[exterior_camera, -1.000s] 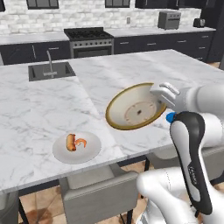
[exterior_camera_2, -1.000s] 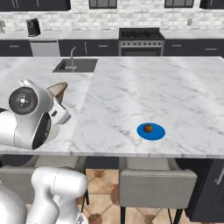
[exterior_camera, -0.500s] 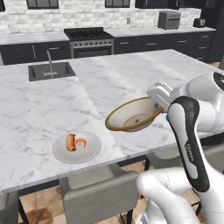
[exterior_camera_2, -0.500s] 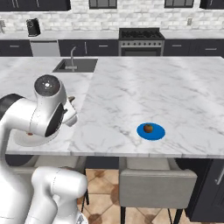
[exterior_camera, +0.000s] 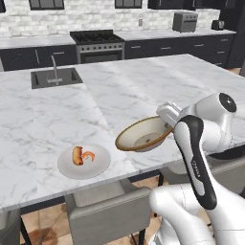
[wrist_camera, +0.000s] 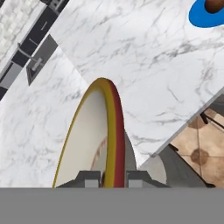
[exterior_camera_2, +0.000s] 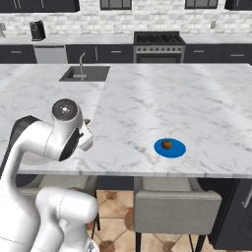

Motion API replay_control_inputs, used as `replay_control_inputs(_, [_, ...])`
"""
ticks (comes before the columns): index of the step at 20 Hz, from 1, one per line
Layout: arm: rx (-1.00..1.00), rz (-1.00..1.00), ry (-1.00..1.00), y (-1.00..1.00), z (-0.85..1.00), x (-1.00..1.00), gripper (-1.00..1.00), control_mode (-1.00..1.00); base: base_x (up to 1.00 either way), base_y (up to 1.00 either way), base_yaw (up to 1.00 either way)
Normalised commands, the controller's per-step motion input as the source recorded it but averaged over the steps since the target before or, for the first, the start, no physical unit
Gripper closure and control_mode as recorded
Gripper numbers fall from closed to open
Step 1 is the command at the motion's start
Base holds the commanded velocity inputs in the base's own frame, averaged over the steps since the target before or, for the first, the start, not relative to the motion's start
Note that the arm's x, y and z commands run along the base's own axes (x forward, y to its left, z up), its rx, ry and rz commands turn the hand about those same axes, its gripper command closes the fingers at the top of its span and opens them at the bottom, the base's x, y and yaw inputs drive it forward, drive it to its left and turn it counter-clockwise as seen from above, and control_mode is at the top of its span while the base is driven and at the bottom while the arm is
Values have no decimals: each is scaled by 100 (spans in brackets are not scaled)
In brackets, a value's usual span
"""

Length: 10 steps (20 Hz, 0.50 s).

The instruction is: Take the smaller bowl and place it next to the appetizer plate on the dining counter , and place the larger bowl next to the plate with cooked food.

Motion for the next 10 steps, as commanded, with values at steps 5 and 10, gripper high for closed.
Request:
replay_control_inputs(5, [0,-1,0,-9,-19,46,100,-100,0,0,0])
replay_control_inputs(10, [0,0,0,-10,-19,36,100,-100,0,0,0])
